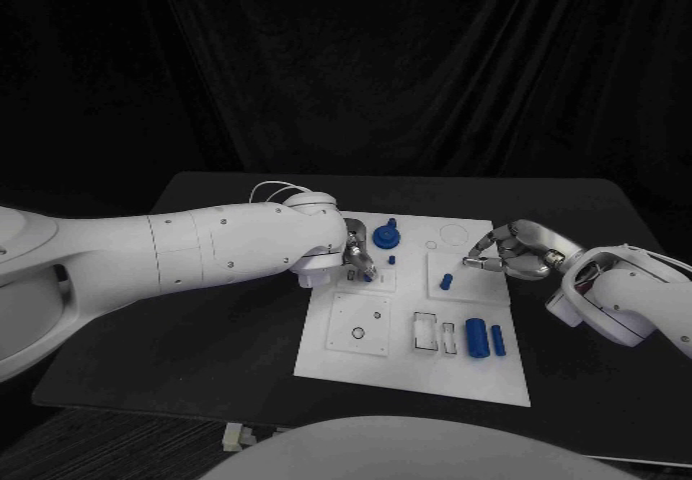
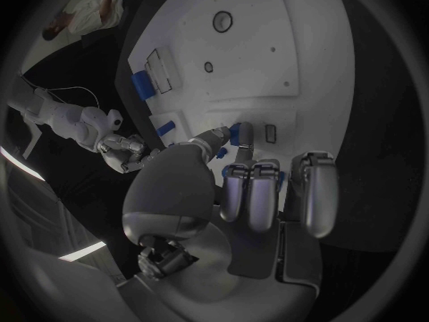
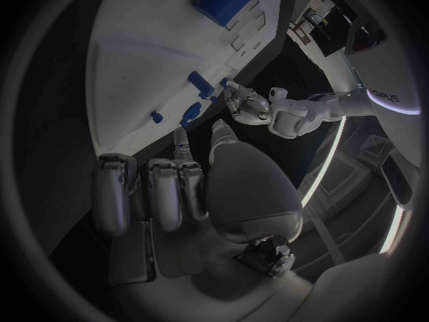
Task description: Assemble the parts on the task board
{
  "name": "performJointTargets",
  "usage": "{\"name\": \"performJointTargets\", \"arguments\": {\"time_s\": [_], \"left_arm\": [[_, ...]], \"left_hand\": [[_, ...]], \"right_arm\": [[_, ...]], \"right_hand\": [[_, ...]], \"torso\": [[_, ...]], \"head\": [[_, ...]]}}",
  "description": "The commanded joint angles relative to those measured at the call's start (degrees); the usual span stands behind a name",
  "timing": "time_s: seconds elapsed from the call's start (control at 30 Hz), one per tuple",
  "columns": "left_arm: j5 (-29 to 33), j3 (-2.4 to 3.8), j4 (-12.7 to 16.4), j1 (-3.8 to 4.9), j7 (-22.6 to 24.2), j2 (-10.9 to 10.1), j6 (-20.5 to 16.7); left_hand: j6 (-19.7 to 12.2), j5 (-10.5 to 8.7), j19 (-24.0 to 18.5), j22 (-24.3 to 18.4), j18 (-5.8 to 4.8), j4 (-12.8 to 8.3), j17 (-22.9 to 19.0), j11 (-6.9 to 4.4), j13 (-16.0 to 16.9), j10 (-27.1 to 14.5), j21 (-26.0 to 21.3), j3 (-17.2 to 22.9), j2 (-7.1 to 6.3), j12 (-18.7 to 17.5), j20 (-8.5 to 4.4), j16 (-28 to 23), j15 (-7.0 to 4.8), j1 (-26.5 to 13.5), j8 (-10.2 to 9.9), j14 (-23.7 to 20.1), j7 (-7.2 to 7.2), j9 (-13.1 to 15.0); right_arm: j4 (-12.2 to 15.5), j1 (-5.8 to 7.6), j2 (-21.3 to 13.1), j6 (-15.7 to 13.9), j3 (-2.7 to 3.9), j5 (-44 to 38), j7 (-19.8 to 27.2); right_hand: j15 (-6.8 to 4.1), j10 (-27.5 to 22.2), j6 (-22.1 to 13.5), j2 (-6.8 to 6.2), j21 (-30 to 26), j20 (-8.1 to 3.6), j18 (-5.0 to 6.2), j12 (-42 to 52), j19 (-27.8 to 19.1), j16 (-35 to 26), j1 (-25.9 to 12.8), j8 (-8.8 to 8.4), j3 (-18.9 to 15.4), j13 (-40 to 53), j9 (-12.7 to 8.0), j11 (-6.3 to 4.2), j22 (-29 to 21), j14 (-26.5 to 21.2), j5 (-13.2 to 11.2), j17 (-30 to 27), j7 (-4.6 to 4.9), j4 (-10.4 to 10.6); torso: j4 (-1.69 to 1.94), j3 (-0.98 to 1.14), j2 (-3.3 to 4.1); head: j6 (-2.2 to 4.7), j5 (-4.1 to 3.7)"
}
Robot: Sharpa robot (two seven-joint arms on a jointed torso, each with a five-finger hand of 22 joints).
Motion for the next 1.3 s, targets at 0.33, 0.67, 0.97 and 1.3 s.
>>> {"name": "performJointTargets", "arguments": {"time_s": [0.33, 0.67, 0.97, 1.3], "left_arm": [[0.1, 0.01, -0.1, -0.16, -0.3, 0.3, 0.9], [0.1, 0.01, -0.4, -0.17, -1.1, 0.4, 1.7], [0.1, 0.01, -0.8, -0.18, -1.5, 0.5, 2.0], [0.1, 0.01, -1.2, -0.20, -2.1, 0.6, 2.5]], "left_hand": [[0.3, -3.86, 2.5, 9.6, 0.51, -2.3, 15.1, -0.95, 15.0, 6.0, -0.9, 2.1, -0.22, -0.2, -0.59, 0.1, -0.79, 0.5, -0.6, 6.0, -1.19, -0.3], [1.1, -11.66, 2.3, 9.2, 0.69, 4.6, 15.1, -0.81, 14.9, 5.8, -2.1, -4.4, -0.64, -0.4, -0.60, 0.1, -0.71, -2.5, -2.2, 6.0, -0.99, -2.0], [0.1, -14.62, 2.2, 9.0, 0.79, 9.4, 15.1, -0.18, 14.7, 5.7, -2.8, -9.9, -0.85, -0.6, -0.18, 0.1, -0.22, -5.4, -2.9, 6.0, -0.27, -2.4], [-0.2, -14.14, 2.2, 8.9, 0.85, 10.0, 15.1, -0.14, 14.6, 5.6, -3.1, -10.7, -0.10, -0.7, -0.11, 0.1, -0.18, -4.9, -2.9, 6.0, -0.27, -2.3]], "right_arm": [[0.1, -0.15, -0.2, -0.2, 0.02, 0.0, 0.0], [0.1, -0.19, -0.2, -0.1, 0.02, 0.0, 0.0], [0.1, -0.38, -0.2, -0.1, 0.02, 0.0, 0.0], [0.1, -0.63, -0.3, 0.0, 0.02, 0.0, 0.1]], "right_hand": [[0.49, 5.9, -0.2, 0.13, -0.3, 0.23, 0.91, 0.2, 3.5, 0.1, 0.3, 0.04, -0.2, 15.1, 0.1, 0.44, 13.3, 5.9, 0.1, 15.1, 0.07, 0.0], [0.49, 5.9, -0.2, 0.13, -0.3, 0.23, 0.91, 0.2, 3.5, 0.1, 0.3, 0.04, -0.2, 15.1, 0.1, 0.44, 13.3, 5.9, 0.1, 15.1, 0.07, 0.0], [0.49, 5.9, -0.2, 0.13, -0.3, 0.23, 0.91, 0.2, 3.5, 0.1, 0.3, 0.04, -0.2, 15.1, 0.1, 0.44, 13.3, 5.9, 0.1, 15.1, 0.07, 0.0], [0.49, 5.9, -0.2, 0.13, -0.3, 0.23, 0.91, 0.2, 3.5, 0.1, 0.3, 0.04, -0.2, 15.1, 0.1, 0.44, 13.3, 5.9, 0.1, 15.1, 0.07, 0.0]], "torso": [[0.01, 0.00, 0.01], [0.02, 0.00, -0.01], [0.03, 0.00, 0.02], [0.02, 0.00, 0.00]], "head": [[0.00, -0.09], [0.00, -0.05], [0.00, -0.07], [0.00, -0.10]]}}
